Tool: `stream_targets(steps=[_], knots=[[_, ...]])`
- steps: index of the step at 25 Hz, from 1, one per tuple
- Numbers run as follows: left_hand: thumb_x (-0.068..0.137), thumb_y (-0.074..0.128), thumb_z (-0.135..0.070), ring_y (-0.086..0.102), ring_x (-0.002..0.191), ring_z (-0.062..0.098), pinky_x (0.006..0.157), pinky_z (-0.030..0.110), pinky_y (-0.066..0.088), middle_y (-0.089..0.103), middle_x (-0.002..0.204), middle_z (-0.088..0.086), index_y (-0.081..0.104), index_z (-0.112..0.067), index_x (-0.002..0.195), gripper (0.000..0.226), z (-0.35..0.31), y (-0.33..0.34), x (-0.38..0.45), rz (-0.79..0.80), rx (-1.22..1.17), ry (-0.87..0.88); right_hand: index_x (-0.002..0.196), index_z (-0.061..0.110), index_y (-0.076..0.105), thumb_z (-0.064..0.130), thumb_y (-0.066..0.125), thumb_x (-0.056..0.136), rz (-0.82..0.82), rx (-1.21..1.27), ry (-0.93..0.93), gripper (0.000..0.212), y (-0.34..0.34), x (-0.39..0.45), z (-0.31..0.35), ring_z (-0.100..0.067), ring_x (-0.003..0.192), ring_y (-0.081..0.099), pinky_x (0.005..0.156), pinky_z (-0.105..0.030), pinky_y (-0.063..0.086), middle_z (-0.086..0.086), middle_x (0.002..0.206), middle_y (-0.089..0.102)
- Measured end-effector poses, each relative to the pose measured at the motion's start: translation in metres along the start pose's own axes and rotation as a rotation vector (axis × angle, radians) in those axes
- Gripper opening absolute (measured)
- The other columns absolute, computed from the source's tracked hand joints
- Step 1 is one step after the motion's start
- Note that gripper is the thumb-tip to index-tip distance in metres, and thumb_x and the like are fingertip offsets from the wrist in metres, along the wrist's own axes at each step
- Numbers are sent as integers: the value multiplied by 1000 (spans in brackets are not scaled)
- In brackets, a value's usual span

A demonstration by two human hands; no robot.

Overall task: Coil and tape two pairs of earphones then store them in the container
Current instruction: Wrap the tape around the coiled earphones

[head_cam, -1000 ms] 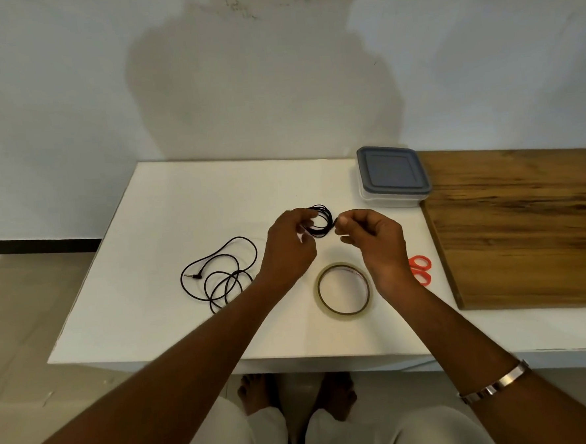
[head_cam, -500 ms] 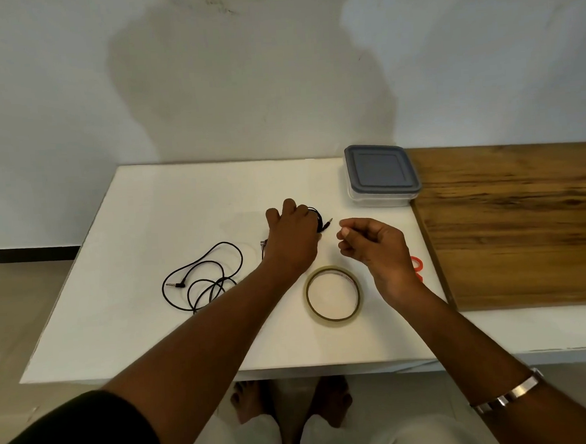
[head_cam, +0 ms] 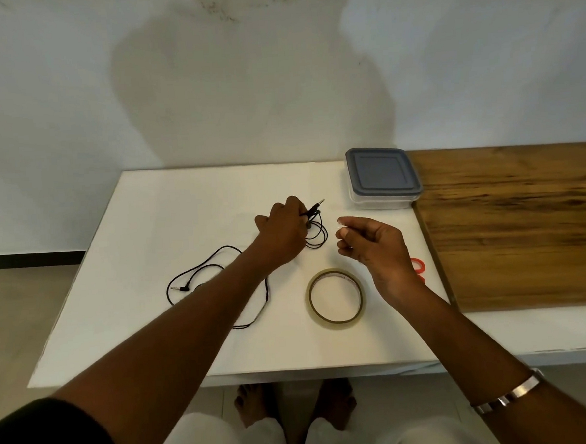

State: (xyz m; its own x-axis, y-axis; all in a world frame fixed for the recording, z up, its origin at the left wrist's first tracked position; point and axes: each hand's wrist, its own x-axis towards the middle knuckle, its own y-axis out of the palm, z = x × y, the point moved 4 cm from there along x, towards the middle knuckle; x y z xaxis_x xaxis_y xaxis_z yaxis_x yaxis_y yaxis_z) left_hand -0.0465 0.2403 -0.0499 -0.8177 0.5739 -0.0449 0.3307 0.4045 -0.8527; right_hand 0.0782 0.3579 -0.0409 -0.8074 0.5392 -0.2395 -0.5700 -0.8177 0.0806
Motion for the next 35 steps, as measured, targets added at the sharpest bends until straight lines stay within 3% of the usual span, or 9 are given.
stream_targets(steps=[4, 7, 11, 18, 22, 26, 29, 31, 35], knots=[[97, 45, -19, 47, 111, 23, 81, 35, 23, 62, 103, 4, 62, -18, 111, 22, 4, 6, -7, 107, 120, 105, 104, 13, 68, 2, 61, 88, 5, 11, 5, 20, 1, -2, 0, -19, 78, 67, 76, -27, 59, -7, 89, 72], [94, 51, -26, 49, 108, 24, 79, 36, 29, 62, 97, 1, 64, -19, 99, 16, -3, 8, -18, 42, 155, 165, 105, 12, 68, 3, 61, 88, -2, 3, 8, 20, -2, -3, -2, -19, 78, 67, 78, -29, 59, -7, 89, 72], [90, 56, -47, 42, 118, 22, 91, 40, 30, 55, 116, 0, 60, -19, 115, 38, -11, 17, -23, 8, 347, 165, 107, 12, 68, 3, 61, 89, -16, -22, 4, 21, -6, -2, -3, -19, 80, 69, 77, -29, 58, -7, 91, 72], [90, 44, -10, 48, 112, 28, 89, 41, 37, 53, 116, 8, 55, -8, 114, 26, -23, 33, -25, -38, 691, 231, 108, 14, 68, 7, 61, 90, -37, -47, 5, 21, -16, -2, 1, -16, 77, 68, 68, -22, 54, -7, 93, 72], [72, 43, -7, 61, 82, 22, 68, 34, 47, 63, 88, 4, 66, -13, 91, 30, -20, 36, -29, -42, 822, 317, 107, 12, 68, 6, 61, 90, -32, -37, 5, 21, -19, -3, 1, -15, 75, 68, 66, -20, 55, -7, 92, 72], [74, 20, 1, 58, 71, 26, 66, 34, 43, 65, 78, 5, 63, -10, 88, 47, -17, 22, -27, -130, 656, 374, 108, 12, 68, 5, 61, 89, -33, -19, 7, 21, -20, -3, -1, -16, 77, 69, 68, -21, 56, -8, 92, 71], [82, 23, 4, 53, 101, 29, 82, 38, 27, 61, 108, 5, 51, -11, 120, 50, -15, 18, -26, -26, 520, 371, 108, 10, 67, 3, 60, 90, -26, -3, 12, 21, -19, -3, -4, -17, 80, 69, 72, -24, 58, -10, 93, 71], [86, 33, 3, 49, 106, 28, 85, 38, 25, 56, 108, 7, 44, -11, 124, 41, -9, 14, -21, 26, 345, 233, 107, 11, 68, 3, 60, 90, -23, -3, 16, 21, -18, -3, -3, -18, 81, 69, 73, -25, 58, -10, 93, 71], [94, 43, -16, 51, 85, 24, 79, 35, 42, 56, 97, 8, 47, -14, 117, 23, 6, -6, -10, 79, -153, -41, 107, 12, 68, 4, 60, 90, 1, -11, 36, 21, -13, -2, 1, -20, 81, 69, 76, -28, 59, -9, 92, 71]])
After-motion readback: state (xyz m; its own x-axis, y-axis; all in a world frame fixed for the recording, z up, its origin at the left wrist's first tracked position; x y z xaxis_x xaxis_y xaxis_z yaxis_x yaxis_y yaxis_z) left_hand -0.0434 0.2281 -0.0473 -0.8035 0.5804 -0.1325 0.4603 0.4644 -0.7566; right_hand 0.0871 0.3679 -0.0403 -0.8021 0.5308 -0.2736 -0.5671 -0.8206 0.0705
